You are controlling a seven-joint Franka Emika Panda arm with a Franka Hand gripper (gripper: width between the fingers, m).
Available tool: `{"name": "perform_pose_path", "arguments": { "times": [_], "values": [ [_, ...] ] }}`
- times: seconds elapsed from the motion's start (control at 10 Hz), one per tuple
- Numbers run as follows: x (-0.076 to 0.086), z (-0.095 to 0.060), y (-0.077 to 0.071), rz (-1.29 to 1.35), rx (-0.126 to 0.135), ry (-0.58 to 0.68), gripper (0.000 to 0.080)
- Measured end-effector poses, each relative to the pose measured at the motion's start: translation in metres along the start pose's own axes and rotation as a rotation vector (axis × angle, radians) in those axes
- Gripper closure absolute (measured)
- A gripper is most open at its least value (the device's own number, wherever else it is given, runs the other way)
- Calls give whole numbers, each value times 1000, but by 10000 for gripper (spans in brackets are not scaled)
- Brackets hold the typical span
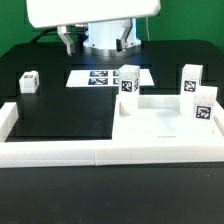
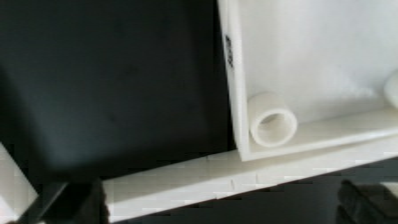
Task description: Assemble square table
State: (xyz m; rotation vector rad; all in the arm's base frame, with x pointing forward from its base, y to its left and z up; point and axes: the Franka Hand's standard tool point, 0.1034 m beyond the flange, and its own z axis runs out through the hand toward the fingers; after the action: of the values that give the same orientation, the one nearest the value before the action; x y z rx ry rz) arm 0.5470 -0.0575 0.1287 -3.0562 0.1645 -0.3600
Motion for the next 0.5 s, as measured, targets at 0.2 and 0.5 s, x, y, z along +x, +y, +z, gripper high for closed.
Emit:
{"name": "perform_pose_path", "arguments": {
  "times": [0.2, 0.5],
  "values": [
    [-44, 6, 52, -49, -12, -56, 151],
    [-96, 18, 139, -194, -44, -163, 151]
  ]
}}
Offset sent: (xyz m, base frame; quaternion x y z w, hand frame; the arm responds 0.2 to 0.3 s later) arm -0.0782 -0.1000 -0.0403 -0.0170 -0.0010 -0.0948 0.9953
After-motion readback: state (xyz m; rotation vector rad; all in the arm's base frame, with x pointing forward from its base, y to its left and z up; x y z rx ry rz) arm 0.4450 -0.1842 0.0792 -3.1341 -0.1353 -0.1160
